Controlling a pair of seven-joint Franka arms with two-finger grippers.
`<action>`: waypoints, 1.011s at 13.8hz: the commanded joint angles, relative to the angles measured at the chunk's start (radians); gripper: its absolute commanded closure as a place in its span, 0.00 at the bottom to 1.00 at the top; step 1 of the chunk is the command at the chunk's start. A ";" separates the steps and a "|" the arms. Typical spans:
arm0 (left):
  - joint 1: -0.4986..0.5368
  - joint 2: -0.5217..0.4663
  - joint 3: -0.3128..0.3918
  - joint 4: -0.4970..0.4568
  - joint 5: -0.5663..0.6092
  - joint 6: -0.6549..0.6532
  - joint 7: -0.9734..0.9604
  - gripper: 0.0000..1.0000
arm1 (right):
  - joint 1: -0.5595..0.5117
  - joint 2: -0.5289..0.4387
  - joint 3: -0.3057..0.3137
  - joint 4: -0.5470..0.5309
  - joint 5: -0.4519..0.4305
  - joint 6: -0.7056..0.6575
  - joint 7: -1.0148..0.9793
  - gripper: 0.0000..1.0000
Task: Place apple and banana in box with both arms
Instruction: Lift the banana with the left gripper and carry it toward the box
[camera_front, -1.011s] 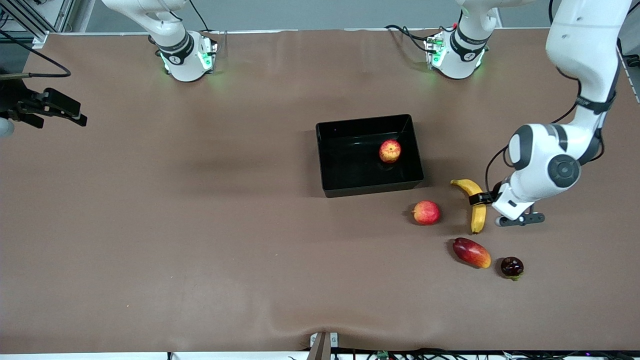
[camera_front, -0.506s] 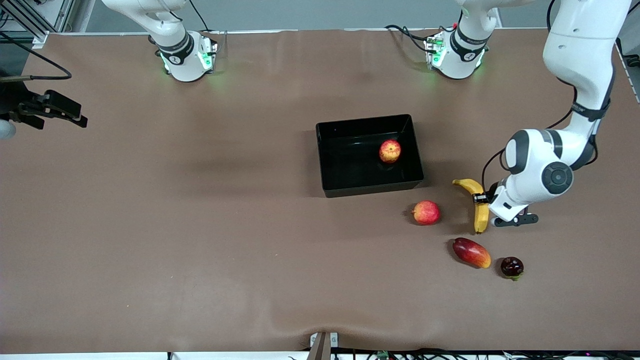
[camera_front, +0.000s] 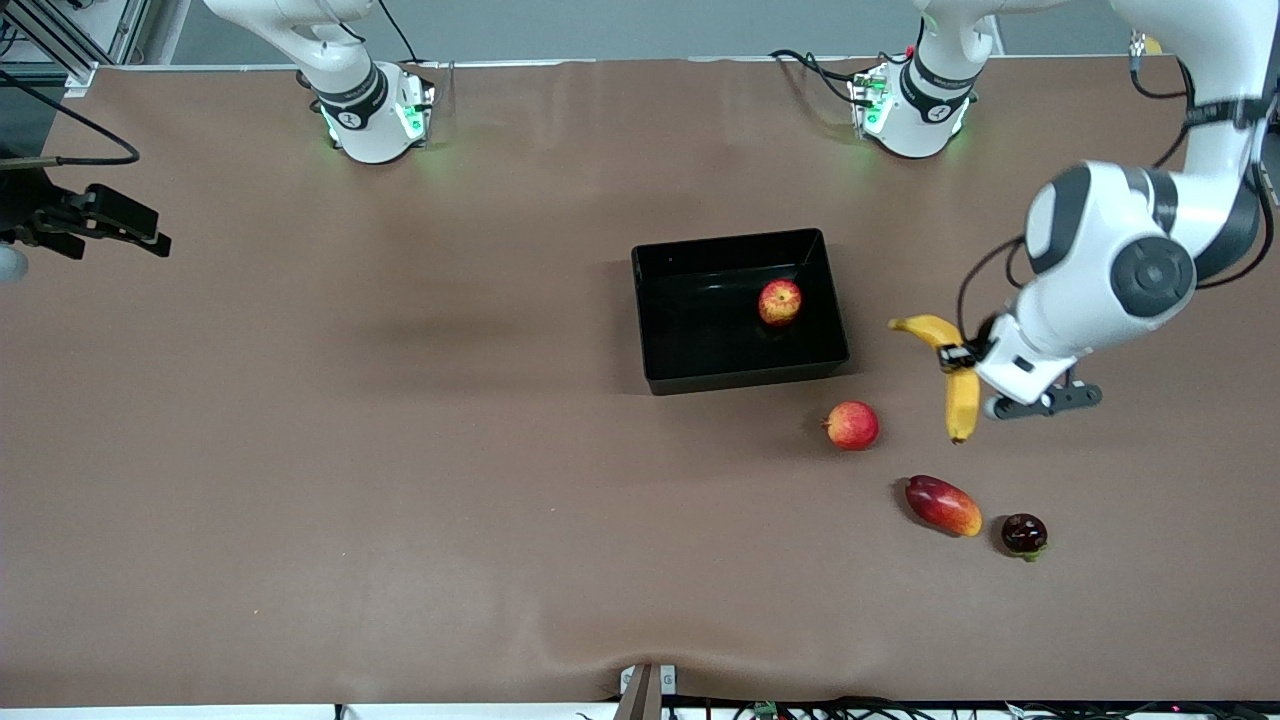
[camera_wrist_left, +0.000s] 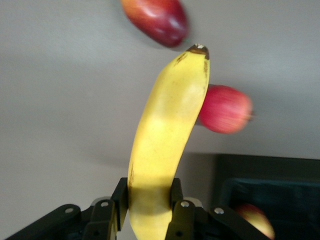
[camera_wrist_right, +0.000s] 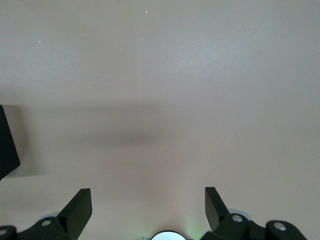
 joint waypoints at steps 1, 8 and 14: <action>-0.016 0.062 -0.118 0.076 -0.012 -0.034 -0.222 1.00 | -0.036 -0.005 0.013 0.006 -0.014 -0.016 0.010 0.00; -0.268 0.305 -0.136 0.233 0.037 0.084 -0.497 1.00 | -0.092 -0.004 0.013 0.004 -0.014 -0.021 0.012 0.00; -0.340 0.316 -0.140 0.188 0.132 0.084 -0.631 1.00 | -0.084 0.030 0.015 0.004 -0.005 -0.005 0.013 0.00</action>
